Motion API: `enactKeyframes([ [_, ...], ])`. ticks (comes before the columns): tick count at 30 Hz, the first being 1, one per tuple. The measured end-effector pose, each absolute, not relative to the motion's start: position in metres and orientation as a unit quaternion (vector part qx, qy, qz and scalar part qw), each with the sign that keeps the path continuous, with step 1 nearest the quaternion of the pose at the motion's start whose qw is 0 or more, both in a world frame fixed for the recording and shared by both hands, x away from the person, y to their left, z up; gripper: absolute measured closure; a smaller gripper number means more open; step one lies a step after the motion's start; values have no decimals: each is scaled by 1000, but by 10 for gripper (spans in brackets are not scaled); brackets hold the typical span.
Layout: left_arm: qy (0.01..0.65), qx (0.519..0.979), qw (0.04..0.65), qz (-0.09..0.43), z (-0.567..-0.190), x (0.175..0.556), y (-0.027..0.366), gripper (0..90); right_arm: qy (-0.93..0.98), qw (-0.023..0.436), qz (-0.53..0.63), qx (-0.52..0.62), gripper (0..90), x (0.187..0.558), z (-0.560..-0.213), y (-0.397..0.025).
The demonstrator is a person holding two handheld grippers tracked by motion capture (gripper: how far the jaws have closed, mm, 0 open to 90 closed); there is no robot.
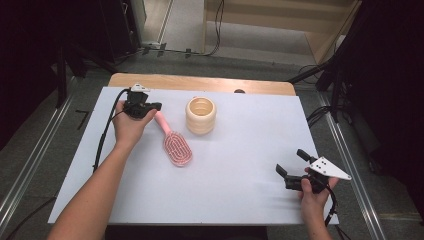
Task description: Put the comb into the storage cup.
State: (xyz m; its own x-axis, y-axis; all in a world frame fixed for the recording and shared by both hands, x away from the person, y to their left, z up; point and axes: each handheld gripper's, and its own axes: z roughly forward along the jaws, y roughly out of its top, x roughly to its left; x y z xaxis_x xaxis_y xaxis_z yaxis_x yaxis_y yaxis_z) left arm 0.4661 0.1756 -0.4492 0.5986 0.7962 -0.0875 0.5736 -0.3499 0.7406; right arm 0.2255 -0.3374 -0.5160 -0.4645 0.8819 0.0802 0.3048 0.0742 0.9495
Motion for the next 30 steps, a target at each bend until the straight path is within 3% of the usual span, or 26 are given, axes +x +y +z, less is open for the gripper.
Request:
enactKeyframes([
  [15,433,833,322,123,-471,497,158,900,681,277,518,437,0,226,-516,-337],
  [30,429,853,274,115,-480,500,155,900,682,276,517,438,0,227,-516,-337],
])
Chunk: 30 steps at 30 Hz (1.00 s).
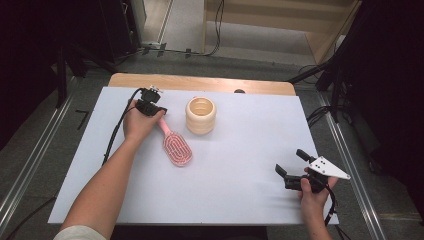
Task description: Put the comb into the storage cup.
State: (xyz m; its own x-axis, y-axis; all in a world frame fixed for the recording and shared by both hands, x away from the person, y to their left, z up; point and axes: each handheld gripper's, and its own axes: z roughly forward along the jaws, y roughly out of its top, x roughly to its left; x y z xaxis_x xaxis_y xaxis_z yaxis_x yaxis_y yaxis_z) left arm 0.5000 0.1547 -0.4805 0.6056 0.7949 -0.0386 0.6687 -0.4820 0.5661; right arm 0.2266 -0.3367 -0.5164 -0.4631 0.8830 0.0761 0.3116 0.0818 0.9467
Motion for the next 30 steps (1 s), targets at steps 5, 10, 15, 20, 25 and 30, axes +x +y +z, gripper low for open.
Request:
enactKeyframes([
  [5,422,864,256,104,-482,498,160,900,681,276,516,440,0,226,-516,-337],
  [10,405,874,246,106,-479,489,164,900,682,276,516,439,0,227,-516,-337],
  [15,378,889,235,105,-476,480,167,900,682,276,515,439,0,227,-516,-336],
  [20,374,893,227,101,-475,475,173,900,684,276,512,439,0,227,-516,-336],
  [25,370,896,225,101,-475,471,180,900,684,277,512,440,0,227,-516,-336],
  [30,366,898,224,92,-475,468,186,900,685,277,511,440,0,227,-516,-335],
])
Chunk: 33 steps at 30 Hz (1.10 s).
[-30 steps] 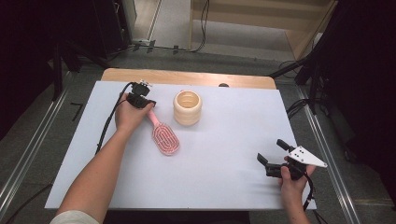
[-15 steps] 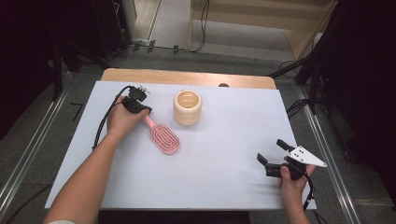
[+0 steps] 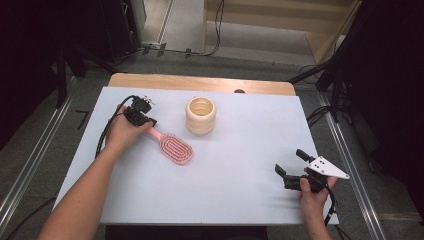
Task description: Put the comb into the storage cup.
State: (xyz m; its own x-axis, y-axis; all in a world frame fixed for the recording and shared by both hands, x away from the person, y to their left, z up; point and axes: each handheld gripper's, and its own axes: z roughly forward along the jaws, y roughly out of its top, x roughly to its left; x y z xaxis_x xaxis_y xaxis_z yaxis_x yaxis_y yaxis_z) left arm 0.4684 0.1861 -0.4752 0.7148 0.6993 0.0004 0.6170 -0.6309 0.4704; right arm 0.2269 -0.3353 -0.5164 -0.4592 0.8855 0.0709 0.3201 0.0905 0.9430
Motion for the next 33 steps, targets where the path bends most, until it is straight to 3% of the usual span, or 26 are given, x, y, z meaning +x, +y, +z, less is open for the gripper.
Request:
enactKeyframes([
  [18,362,904,214,77,-475,441,207,900,686,278,509,439,0,227,-517,-335],
  [33,334,916,215,57,-473,396,219,900,687,279,506,440,0,227,-517,-334],
])
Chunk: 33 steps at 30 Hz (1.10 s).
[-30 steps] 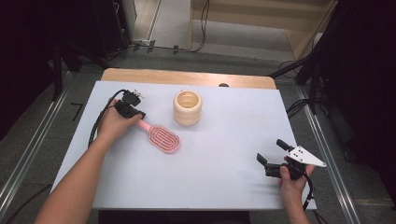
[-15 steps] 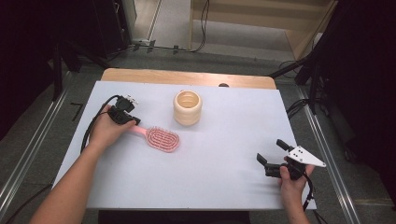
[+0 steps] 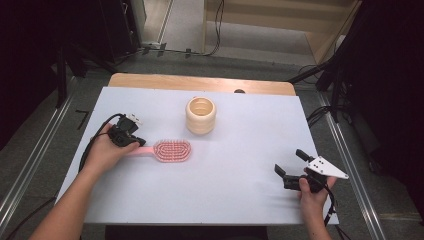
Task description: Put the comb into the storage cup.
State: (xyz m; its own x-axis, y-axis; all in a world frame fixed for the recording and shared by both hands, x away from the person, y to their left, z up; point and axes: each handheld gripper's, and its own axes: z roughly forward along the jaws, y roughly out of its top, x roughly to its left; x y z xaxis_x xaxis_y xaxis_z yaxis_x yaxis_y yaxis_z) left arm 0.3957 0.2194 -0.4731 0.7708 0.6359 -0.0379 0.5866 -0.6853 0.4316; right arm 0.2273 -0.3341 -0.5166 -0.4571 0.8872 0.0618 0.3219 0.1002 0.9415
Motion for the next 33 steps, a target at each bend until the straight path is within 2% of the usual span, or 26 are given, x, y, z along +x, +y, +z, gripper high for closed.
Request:
enactKeyframes([
  [16,302,924,230,47,-467,360,218,900,689,281,501,442,0,228,-517,-333],
  [20,314,915,246,61,-456,359,219,739,689,282,501,442,0,227,-517,-333],
  [23,304,917,248,75,-446,356,216,640,689,281,501,442,0,228,-517,-333],
  [27,283,926,242,68,-438,352,207,504,690,282,501,439,0,228,-517,-333],
  [30,273,933,221,74,-441,349,200,446,691,281,501,439,0,228,-517,-333],
  [33,269,940,198,70,-448,350,196,459,690,281,501,440,0,228,-517,-333],
])
